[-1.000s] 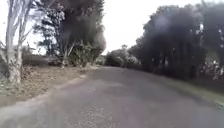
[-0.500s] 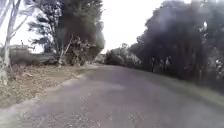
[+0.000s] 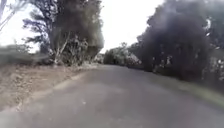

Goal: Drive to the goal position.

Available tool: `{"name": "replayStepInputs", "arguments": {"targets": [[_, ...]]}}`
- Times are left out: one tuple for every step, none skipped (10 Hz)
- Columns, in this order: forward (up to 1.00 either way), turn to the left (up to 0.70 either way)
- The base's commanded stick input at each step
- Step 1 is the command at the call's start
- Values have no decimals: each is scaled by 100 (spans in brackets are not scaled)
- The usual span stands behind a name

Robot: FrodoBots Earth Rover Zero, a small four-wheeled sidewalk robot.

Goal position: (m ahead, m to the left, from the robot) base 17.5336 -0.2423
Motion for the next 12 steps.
{"name": "replayStepInputs", "arguments": {"targets": [[70,9],[70,6],[70,2],[70,0],[70,0],[70,0],[70,0],[70,0],[70,0],[70,0],[70,0],[70,0]]}}
